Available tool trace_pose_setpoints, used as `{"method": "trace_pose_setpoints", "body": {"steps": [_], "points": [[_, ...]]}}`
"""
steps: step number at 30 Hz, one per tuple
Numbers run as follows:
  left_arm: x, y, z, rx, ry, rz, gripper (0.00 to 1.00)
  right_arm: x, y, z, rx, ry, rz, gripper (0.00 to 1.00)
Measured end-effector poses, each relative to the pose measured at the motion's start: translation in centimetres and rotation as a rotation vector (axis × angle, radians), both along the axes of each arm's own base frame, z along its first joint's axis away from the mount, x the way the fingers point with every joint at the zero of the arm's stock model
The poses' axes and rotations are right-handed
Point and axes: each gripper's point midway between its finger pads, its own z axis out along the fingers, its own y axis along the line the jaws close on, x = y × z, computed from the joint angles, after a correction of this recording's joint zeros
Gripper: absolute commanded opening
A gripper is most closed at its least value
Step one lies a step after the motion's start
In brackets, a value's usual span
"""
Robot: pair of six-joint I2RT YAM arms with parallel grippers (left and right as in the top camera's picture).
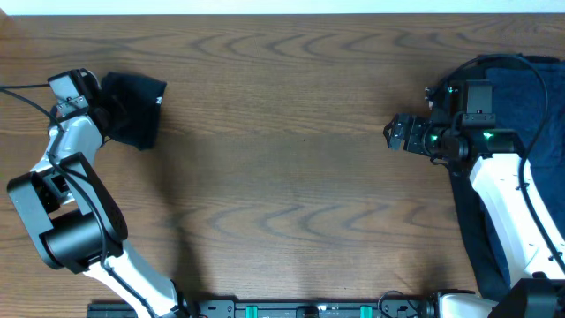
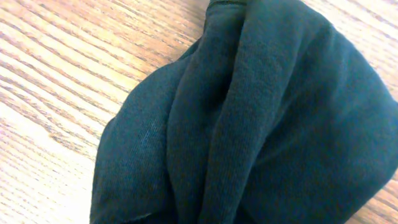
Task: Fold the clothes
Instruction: 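Carry the folded square to the upper-left table corner with the left gripper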
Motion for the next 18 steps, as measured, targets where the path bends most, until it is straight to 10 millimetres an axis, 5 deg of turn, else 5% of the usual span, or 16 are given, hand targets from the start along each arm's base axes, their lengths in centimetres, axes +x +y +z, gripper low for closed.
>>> {"method": "trace_pose_setpoints", "body": {"steps": [3, 5, 11, 15, 17, 18], "points": [[-0.2, 0.1, -0.9, 0.001, 0.020, 0.001, 0.75, 0.0, 0.0, 0.0, 0.000, 0.000, 0.000, 0.99], [-0.3, 0.2, -1.5, 0.002, 0.030, 0.008, 0.98, 0.0, 0.0, 0.0, 0.000, 0.000, 0.000, 0.99], [-0.2, 0.7, -1.1, -0.009, 0.013, 0.077, 0.98, 0.0, 0.0, 0.0, 0.000, 0.000, 0.000, 0.99], [0.1, 0.8, 1.9, -0.024, -0.056, 0.131, 0.98, 0.0, 0.0, 0.0, 0.000, 0.000, 0.001, 0.99], [0.0, 0.6, 4.3, -0.033, -0.099, 0.151, 0.32, 0.0, 0.0, 0.0, 0.000, 0.000, 0.000, 0.99], [-0.1, 0.3, 5.8, -0.044, -0.125, 0.151, 0.10, 0.0, 0.0, 0.0, 0.000, 0.000, 0.001, 0.99]]}}
